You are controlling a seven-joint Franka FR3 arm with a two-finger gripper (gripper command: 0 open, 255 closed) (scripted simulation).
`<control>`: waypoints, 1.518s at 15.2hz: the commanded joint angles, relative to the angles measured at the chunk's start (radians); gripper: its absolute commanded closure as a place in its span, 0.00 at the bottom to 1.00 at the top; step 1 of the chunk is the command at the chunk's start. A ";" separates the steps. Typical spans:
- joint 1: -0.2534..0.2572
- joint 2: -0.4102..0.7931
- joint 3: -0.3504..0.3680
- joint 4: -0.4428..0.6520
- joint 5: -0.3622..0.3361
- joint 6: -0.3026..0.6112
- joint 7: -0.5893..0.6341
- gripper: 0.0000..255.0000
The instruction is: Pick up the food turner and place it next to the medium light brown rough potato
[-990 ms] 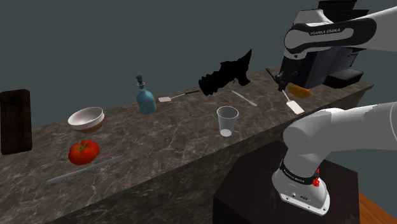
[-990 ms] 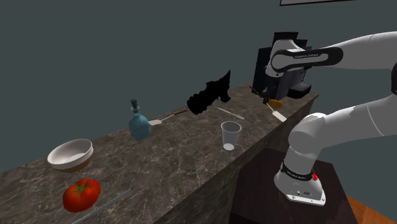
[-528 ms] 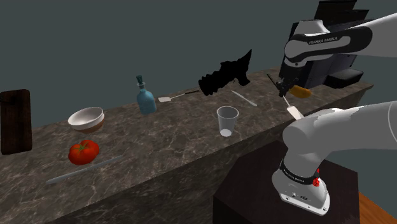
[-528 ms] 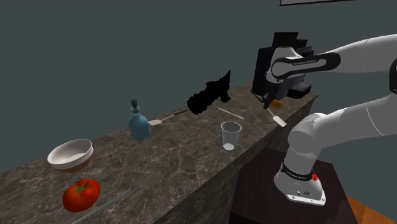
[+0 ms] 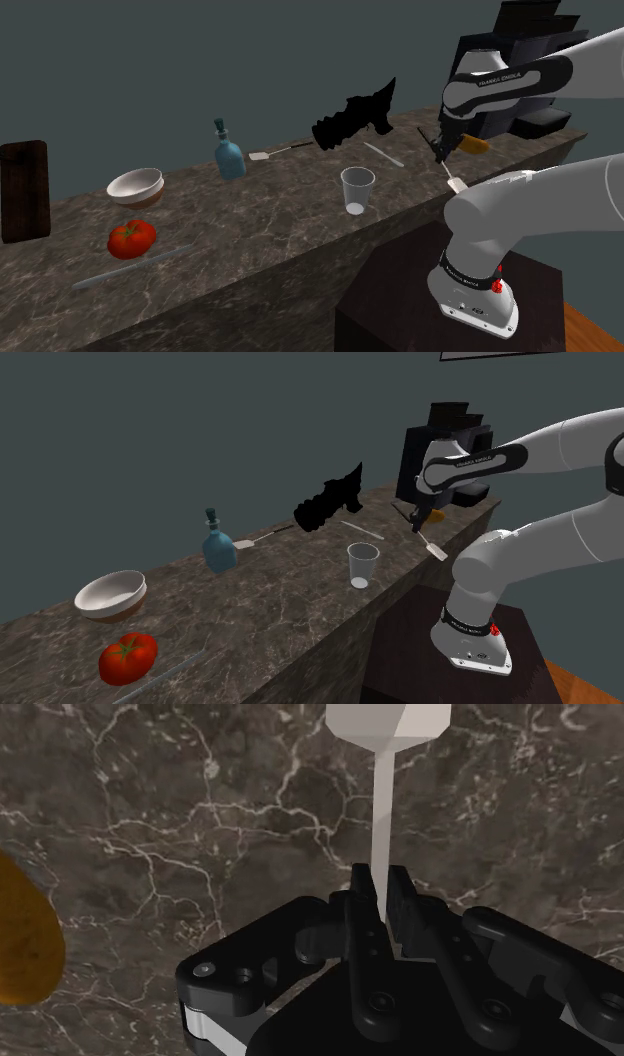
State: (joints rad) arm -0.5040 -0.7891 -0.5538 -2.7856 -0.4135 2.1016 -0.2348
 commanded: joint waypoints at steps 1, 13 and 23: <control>0.000 0.023 -0.016 -0.016 -0.010 0.040 -0.001 1.00; 0.000 0.094 -0.061 -0.071 -0.042 0.165 0.001 1.00; -0.003 0.062 -0.044 -0.054 -0.032 0.116 0.000 0.00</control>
State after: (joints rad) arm -0.5041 -0.7105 -0.6054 -2.8472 -0.4495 2.2430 -0.2336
